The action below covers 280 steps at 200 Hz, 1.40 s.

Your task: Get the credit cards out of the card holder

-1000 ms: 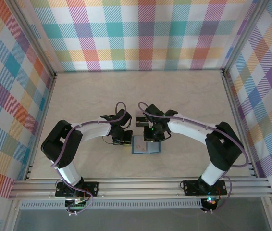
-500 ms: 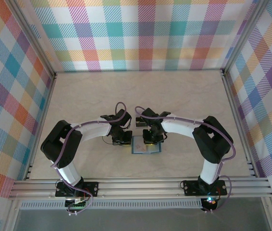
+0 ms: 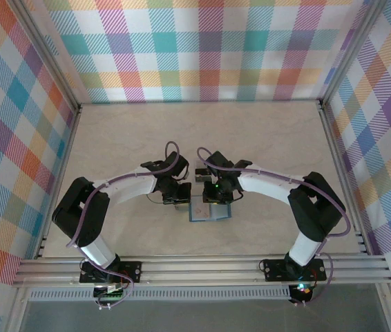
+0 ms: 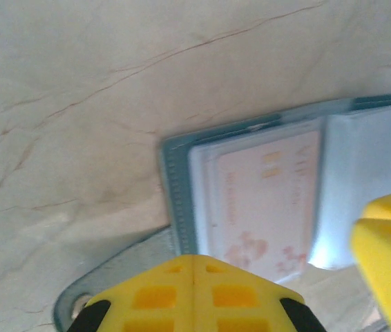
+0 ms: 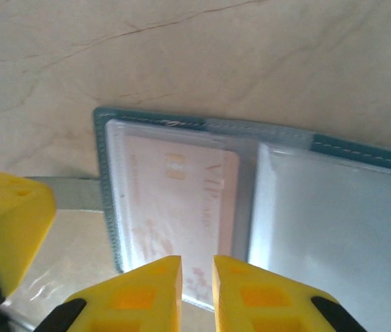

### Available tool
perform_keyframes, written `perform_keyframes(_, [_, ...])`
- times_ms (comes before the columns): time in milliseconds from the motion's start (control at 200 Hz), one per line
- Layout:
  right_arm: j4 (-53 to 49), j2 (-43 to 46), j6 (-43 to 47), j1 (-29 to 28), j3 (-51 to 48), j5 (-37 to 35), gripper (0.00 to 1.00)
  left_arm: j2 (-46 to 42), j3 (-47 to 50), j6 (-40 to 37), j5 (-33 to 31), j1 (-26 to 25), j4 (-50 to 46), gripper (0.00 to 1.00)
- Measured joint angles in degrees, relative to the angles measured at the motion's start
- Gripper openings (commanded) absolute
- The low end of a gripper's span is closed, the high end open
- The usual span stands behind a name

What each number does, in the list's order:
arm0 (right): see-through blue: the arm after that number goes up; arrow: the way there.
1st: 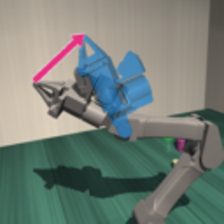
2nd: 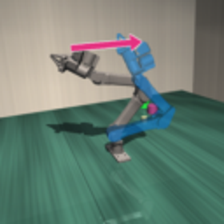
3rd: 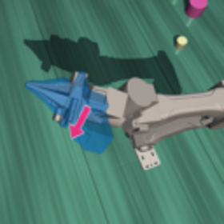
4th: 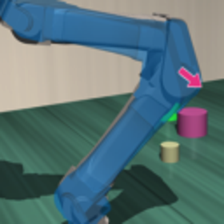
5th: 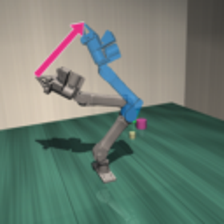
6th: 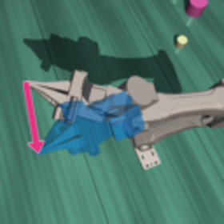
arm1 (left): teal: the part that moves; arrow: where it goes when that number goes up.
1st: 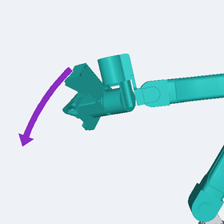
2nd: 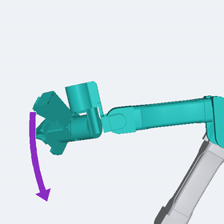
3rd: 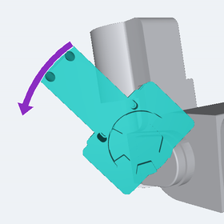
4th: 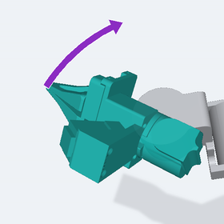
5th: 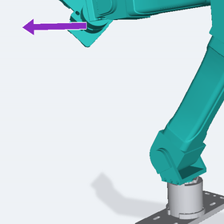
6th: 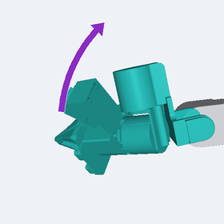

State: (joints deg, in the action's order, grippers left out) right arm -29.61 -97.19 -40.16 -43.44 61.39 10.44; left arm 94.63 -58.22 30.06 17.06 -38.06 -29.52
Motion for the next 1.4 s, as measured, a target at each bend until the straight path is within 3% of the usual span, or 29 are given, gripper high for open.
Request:
perform_keyframes(295, [7.43, -0.04, -1.05, 2.49, -4.76, 8.28, 0.28, 2.47, -0.22, 2.93, 3.52, -3.19, 3.23, 0.0])
perform_keyframes(605, [11.02, -1.66, -1.16, 3.04, -5.46, 11.72, 0.31, 6.01, -0.24, 3.1, 3.3, -3.5, 3.15, 0.0])
perform_keyframes(1400, [8.39, -3.28, 0.26, 3.34, -5.14, 7.13, 0.29, 5.81, -0.22, 3.1, 2.19, -3.5, 2.71, 0.0])
